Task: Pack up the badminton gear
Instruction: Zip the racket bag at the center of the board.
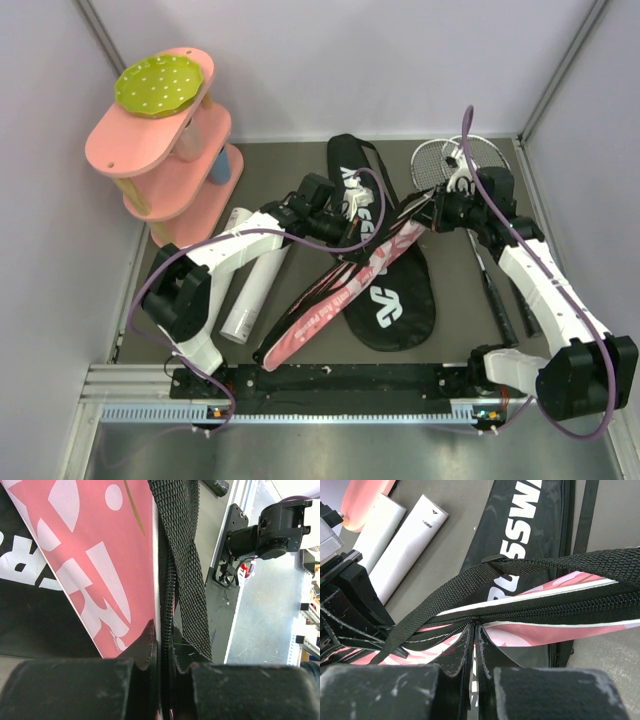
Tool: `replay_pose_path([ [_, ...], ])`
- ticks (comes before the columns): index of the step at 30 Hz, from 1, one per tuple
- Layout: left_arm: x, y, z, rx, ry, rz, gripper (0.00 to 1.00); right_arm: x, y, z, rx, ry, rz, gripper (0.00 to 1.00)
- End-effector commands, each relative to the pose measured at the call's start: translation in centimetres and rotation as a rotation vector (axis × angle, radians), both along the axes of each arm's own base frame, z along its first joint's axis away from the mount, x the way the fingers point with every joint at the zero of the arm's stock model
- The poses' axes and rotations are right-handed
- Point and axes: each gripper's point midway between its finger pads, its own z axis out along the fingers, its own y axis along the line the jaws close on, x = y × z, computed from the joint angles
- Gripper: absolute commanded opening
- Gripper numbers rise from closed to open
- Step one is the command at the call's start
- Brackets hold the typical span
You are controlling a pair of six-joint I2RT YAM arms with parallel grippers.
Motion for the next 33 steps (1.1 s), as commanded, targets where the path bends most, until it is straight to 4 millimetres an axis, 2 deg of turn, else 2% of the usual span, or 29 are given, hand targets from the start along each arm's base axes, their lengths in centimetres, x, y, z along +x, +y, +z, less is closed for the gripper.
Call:
replay_pose_path([
  [1,-0.6,-1.5,3.1,-0.083,-0.029,-0.052,0.00,0.1,2.0,1.4,0.009,-0.073,0.058,0.00],
  [3,-0.2,-1.5,2.8,-0.070,-0.027,-0.038,0.00,-0.3,2.3,1.2,-0.046,-0.091,0.058,0.00],
  [4,0.1,-1.6,2.7,-0.063,-0.030,-0.026,0.00,-1.3,3.6,1.4,-0.065,-0.109,0.099,0.00],
  [5,0.2,-1.6,2.7,-0.059,-0.029,-0.018,0.00,-1.4,3.7,1.2,-0.104,-0.125,0.097,0.00],
  [8,0.8,-1.8,2.9,-0.051,-0.036,0.010,0.00,-4.2,6.2,0.7,-0.118,-0.122,0.182,0.00],
  [9,1.1,-1.7,3.0,-0.051,-0.042,0.018,0.00,-5.2,6.8,0.0,-0.119,-0.109,0.206,0.00],
  [10,1.1,-1.7,3.1,-0.050,-0.042,0.025,0.00,-6.3,7.6,0.3,-0.101,-0.115,0.227,0.00],
  [12,1.1,-1.6,3.3,-0.060,-0.052,0.040,0.00,-7.0,8.0,-0.4,-0.074,-0.114,0.237,0.00],
  [13,1.0,-1.4,3.3,-0.061,-0.037,0.050,0.03,-7.2,7.8,-0.3,-0.066,-0.132,0.233,0.00],
  [14,0.5,-1.2,4.1,-0.086,-0.037,0.040,0.21,-7.1,7.5,-0.6,-0.072,-0.144,0.225,0.00],
  [15,0.2,-0.9,3.5,-0.097,-0.030,0.043,0.28,-7.0,7.4,-1.2,-0.077,-0.163,0.218,0.00],
  [17,-0.7,-0.5,4.7,-0.147,-0.026,0.028,0.36,-6.7,7.2,-1.6,-0.090,-0.202,0.225,0.00],
  [18,-0.9,-0.3,4.5,-0.155,-0.026,0.029,0.43,-6.7,7.3,-2.1,-0.094,-0.204,0.227,0.00],
  [21,-1.8,0.6,5.3,-0.169,-0.029,0.025,0.52,-6.4,7.6,-1.8,-0.080,-0.227,0.236,0.00],
  [23,-2.3,1.2,6.0,-0.177,-0.053,0.026,0.53,-6.2,7.5,-1.4,-0.067,-0.248,0.224,0.00],
  [26,-1.5,2.0,6.5,-0.170,-0.097,0.080,0.51,-6.3,7.5,-0.8,-0.058,-0.268,0.227,0.00],
  [27,-0.5,2.1,7.1,-0.172,-0.120,0.116,0.51,-6.3,7.4,-0.6,-0.057,-0.277,0.228,0.00],
  [29,0.7,1.4,8.4,-0.216,-0.158,0.138,0.53,-6.5,7.6,-0.3,-0.044,-0.290,0.242,0.00],
  [30,1.2,0.8,9.7,-0.252,-0.171,0.140,0.54,-6.6,7.7,-0.1,-0.034,-0.298,0.250,0.00],
  [32,3.1,-0.6,10.2,-0.290,-0.203,0.155,0.57,-6.7,8.0,0.1,-0.018,-0.304,0.257,0.00],
  [33,4.0,-1.4,11.7,-0.320,-0.214,0.160,0.57,-6.8,8.0,0.2,-0.014,-0.306,0.262,0.00],
])
